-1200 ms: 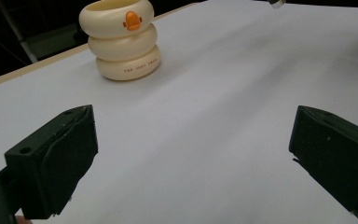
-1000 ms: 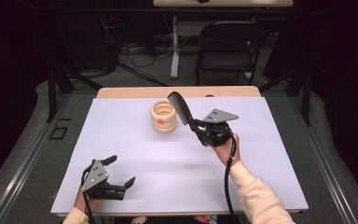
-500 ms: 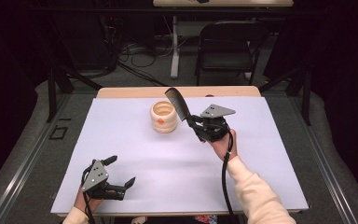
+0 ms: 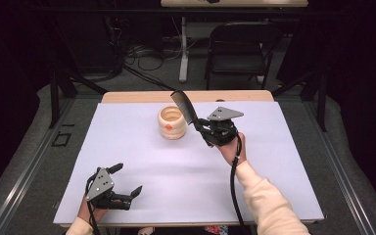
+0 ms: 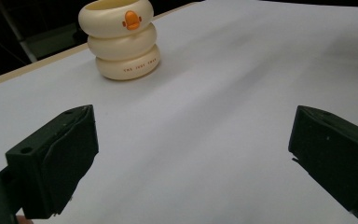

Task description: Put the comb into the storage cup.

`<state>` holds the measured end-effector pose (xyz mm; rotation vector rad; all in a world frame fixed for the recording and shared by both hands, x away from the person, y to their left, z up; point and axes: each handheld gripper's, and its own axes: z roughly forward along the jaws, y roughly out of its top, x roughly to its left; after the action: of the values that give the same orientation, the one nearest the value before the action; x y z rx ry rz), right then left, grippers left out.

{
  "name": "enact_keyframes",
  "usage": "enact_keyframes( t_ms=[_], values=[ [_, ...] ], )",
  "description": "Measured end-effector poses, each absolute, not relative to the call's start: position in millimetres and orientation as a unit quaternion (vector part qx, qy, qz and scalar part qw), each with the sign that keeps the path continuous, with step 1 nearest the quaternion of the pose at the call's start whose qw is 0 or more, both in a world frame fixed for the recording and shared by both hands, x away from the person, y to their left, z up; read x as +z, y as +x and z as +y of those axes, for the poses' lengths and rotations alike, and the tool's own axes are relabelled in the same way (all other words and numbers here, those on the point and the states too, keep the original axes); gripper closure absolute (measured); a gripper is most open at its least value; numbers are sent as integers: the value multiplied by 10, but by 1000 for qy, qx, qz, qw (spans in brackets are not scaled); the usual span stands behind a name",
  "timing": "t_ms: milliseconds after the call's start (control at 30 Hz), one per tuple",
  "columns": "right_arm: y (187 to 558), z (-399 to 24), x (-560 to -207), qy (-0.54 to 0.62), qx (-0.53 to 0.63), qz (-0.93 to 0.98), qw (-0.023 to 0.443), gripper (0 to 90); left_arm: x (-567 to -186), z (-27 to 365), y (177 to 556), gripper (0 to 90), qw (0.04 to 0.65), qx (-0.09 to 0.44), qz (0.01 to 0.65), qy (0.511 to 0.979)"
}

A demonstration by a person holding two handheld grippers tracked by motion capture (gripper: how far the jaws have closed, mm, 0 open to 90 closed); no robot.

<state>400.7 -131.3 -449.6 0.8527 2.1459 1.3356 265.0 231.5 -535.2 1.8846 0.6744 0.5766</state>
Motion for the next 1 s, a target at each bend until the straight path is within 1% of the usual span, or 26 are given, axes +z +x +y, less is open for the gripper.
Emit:
enact_keyframes(
  t_ms=[1000],
  values=[
    [4170, -1153, -4390, 309, 491, 781, 231, 719, -5352, 2316, 2646, 14, 505, 238, 280, 781]
  ],
)
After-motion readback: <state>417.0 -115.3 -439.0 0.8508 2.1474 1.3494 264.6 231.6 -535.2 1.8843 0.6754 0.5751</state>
